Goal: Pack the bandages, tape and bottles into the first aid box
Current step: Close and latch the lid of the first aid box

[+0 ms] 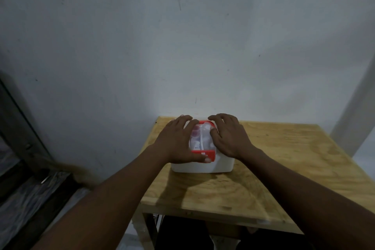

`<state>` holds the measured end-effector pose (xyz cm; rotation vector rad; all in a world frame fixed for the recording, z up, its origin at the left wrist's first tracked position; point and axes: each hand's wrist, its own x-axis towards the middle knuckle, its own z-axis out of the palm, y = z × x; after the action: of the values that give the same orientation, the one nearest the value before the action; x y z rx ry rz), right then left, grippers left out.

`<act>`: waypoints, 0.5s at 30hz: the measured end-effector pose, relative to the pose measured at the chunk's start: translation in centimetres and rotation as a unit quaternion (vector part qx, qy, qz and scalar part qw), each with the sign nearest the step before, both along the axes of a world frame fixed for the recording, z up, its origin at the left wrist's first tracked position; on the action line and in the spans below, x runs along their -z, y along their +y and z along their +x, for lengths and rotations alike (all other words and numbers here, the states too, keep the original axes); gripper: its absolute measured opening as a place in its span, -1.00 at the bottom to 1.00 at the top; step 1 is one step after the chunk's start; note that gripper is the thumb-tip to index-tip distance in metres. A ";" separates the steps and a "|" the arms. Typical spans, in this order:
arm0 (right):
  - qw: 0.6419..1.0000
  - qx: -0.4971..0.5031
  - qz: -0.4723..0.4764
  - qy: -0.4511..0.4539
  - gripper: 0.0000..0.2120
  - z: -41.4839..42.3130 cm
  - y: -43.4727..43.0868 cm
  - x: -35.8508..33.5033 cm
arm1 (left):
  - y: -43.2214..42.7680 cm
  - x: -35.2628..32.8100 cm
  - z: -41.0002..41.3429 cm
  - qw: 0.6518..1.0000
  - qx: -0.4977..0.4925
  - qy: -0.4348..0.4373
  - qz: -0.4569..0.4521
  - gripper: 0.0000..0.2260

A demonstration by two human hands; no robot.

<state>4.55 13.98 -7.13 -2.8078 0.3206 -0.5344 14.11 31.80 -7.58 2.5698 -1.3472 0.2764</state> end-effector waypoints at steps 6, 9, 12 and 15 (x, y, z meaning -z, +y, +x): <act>1.000 0.004 -0.001 -0.020 -0.44 0.1 -0.1 0.5 | 0.0 0.2 -0.3 1.000 0.003 -0.025 -0.013 0.02; 1.000 0.004 0.004 -0.021 -0.44 0.2 -0.2 0.6 | -0.2 0.5 -0.1 1.000 0.004 -0.018 -0.011 0.03; 0.996 0.001 0.077 -0.039 -0.43 0.3 -0.1 0.3 | -0.1 0.0 0.0 0.997 0.005 0.035 -0.067 0.01; 0.966 0.024 0.238 -0.095 -0.50 0.1 -0.5 -0.4 | -0.2 -1.3 -0.7 0.941 -0.077 0.203 -0.261 -0.21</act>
<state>4.68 13.46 -6.76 -2.2720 0.4141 -0.6344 13.39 31.64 -6.28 2.1273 -0.7932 0.0999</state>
